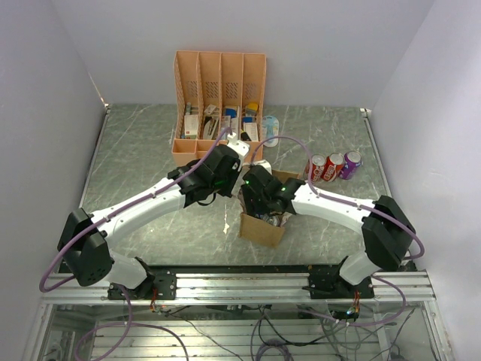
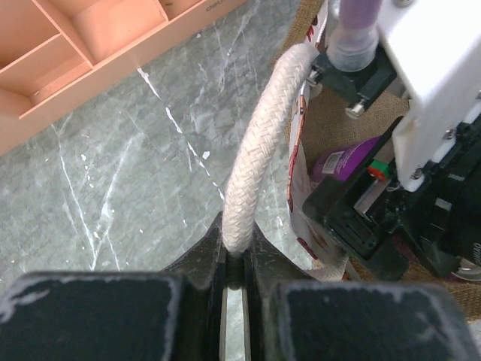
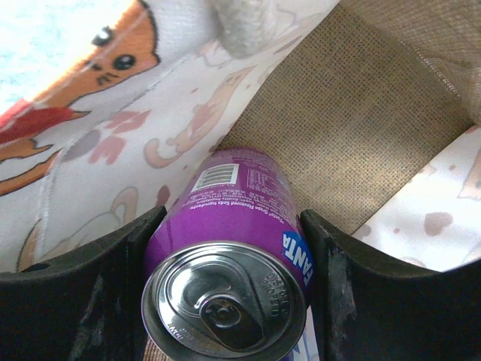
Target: Take the beverage out of the canvas bag
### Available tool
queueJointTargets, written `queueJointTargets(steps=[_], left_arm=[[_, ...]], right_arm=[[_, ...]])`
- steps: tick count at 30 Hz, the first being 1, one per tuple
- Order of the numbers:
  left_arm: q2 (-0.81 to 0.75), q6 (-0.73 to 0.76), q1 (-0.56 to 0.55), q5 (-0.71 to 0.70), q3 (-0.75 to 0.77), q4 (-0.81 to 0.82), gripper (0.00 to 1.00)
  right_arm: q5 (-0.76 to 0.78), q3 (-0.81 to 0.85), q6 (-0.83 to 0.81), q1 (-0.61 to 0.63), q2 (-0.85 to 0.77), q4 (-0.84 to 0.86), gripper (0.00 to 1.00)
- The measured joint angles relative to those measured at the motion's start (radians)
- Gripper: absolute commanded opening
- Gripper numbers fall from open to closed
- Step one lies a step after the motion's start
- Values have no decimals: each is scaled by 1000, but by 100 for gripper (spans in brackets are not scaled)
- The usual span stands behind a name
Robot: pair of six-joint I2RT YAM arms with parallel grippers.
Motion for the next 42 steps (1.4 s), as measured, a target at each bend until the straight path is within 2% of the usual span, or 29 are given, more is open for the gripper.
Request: queueJointTargets(steps=[7, 16, 30, 42], left_arm=[[0, 0, 0, 0, 0, 0, 7], [7, 1, 0, 0, 4, -2, 7], [16, 7, 0, 0, 15, -14, 7], [27, 8, 0, 0, 18, -17, 7]], right_arm=[[-4, 0, 0, 0, -82, 2, 0], [-10, 2, 2, -23, -172, 3, 0], [-138, 2, 11, -142, -304, 29, 0], [-129, 165, -26, -199, -378, -26, 0]])
